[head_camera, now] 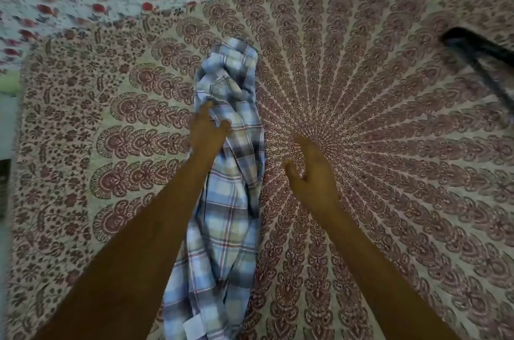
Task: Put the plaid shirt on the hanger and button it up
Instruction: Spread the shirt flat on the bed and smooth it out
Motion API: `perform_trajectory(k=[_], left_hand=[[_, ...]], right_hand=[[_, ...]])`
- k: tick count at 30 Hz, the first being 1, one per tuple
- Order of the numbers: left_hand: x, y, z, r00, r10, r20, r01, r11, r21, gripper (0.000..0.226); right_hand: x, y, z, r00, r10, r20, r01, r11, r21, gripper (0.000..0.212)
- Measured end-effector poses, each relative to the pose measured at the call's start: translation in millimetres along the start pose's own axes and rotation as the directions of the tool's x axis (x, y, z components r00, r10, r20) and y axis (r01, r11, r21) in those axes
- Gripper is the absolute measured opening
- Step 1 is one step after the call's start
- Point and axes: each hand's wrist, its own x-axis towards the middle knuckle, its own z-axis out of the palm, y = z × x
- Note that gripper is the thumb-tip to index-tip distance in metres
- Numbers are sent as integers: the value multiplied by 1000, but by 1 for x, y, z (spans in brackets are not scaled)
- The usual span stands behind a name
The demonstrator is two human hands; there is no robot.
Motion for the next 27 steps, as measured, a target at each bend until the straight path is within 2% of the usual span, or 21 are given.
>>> perform_trajectory(k=[4, 5, 7, 9, 11, 13, 15, 16, 17, 19, 20, 22, 24, 25, 27], left_hand=[[29, 0, 14, 994, -55, -96, 50, 998, -49, 50], [34, -2, 21, 992, -8, -124, 4, 999, -32, 48], [25, 9, 30, 976, 182, -117, -181, 983, 25, 48], [3, 30, 39, 908, 418, -18, -418, 908, 8, 48], [-21, 44, 52, 821, 560, 113, -551, 828, -99, 44], [-44, 53, 56, 766, 554, 327, -552, 827, -108, 42], [-60, 51, 59, 677, 508, 532, -551, 830, -91, 39], [-64, 48, 59, 634, 489, 599, -536, 836, -116, 37], [-64, 44, 57, 613, 465, 639, -493, 857, -150, 34], [-56, 39, 49, 645, 404, 648, -370, 908, -198, 28], [-48, 36, 45, 700, 400, 592, -340, 915, -216, 26], [-32, 31, 37, 833, 390, 393, -341, 920, -192, 23], [-12, 25, 27, 934, 330, 134, -330, 944, -21, 23], [-2, 21, 23, 954, 298, 26, -299, 952, 61, 23], [21, 11, 16, 973, 207, -104, -185, 965, 188, 27]], right_hand=[[18, 12, 13, 1000, -26, 0, 26, 1000, -2, 51], [23, 16, 18, 1000, -28, 8, 28, 1000, 13, 51], [32, 18, 22, 1000, -14, 10, 13, 999, 50, 49], [42, 14, 23, 998, 59, -26, -53, 980, 192, 45], [54, 9, 21, 973, 222, -62, -182, 903, 389, 39], [66, 9, 16, 930, 367, -24, -279, 748, 602, 44], [75, 18, 8, 907, 418, 51, -318, 602, 732, 48], [78, 25, 5, 899, 430, 86, -350, 585, 731, 42], [80, 31, 3, 889, 447, 99, -387, 618, 685, 33], [79, 41, 2, 867, 493, 63, -424, 668, 612, 25], [78, 44, 2, 849, 527, 33, -426, 647, 633, 23], [79, 53, 0, 766, 641, -56, -431, 576, 695, 23], [84, 63, -4, 629, 749, -210, -449, 570, 688, 36], [84, 69, -7, 591, 759, -273, -474, 600, 644, 40], [84, 74, -10, 582, 724, -371, -510, 680, 526, 38]])
